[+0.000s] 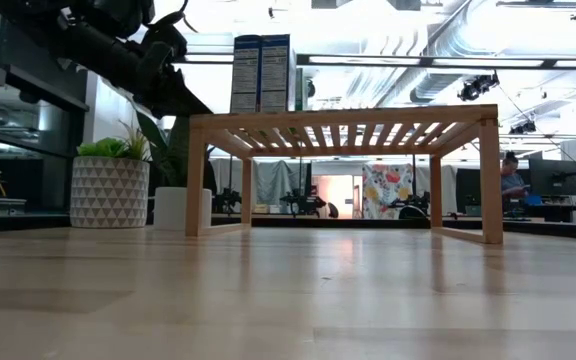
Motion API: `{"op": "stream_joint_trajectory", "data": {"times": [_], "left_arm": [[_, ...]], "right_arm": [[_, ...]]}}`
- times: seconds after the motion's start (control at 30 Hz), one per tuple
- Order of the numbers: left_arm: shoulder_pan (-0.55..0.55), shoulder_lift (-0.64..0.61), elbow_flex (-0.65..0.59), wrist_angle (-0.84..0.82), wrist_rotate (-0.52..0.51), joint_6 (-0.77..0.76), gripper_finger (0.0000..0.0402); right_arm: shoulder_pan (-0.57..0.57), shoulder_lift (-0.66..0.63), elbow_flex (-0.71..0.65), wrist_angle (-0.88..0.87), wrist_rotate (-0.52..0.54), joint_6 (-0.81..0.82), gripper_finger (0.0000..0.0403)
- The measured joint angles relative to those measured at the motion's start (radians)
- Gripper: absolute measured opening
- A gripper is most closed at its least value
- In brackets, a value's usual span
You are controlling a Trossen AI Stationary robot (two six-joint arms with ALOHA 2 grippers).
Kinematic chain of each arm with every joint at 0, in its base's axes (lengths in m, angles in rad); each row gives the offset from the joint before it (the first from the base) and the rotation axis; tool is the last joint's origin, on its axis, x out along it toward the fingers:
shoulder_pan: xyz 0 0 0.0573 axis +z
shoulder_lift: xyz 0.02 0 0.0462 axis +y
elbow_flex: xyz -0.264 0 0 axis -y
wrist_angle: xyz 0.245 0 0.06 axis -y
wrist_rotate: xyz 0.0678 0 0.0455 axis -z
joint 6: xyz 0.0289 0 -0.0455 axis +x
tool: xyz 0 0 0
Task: Stack cereal on shelf
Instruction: Put the top orange cereal box on the shelf
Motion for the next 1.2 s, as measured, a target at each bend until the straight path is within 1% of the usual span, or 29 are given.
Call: {"op": "stream_joint_trajectory", "data": {"times": [0.3, 0.43, 0.6, 0.83, 1.03, 1.2], "left_arm": [[0.0, 0.0, 0.0, 0.0, 0.0, -0.008, 0.0], [0.0, 0.0, 0.0, 0.0, 0.0, -0.008, 0.0], [0.0, 0.0, 0.0, -0.001, 0.0, -0.012, 0.0], [0.0, 0.0, 0.0, -0.001, 0.0, -0.019, 0.0], [0.0, 0.0, 0.0, -0.001, 0.0, -0.019, 0.0], [0.0, 0.0, 0.0, -0.002, 0.0, -0.042, 0.0]], "right_arm": [[-0.011, 0.034, -0.085, 0.0, -0.012, 0.011, 0.0358], [-0.014, 0.059, -0.087, 0.0, -0.02, 0.011, 0.0357], [-0.013, 0.105, -0.087, 0.005, -0.07, 0.024, 0.0357], [-0.013, 0.155, -0.087, 0.013, -0.067, 0.024, 0.0357], [-0.013, 0.184, -0.088, 0.068, -0.016, 0.011, 0.0357], [-0.013, 0.209, -0.088, 0.083, -0.017, 0.011, 0.0357]]}}
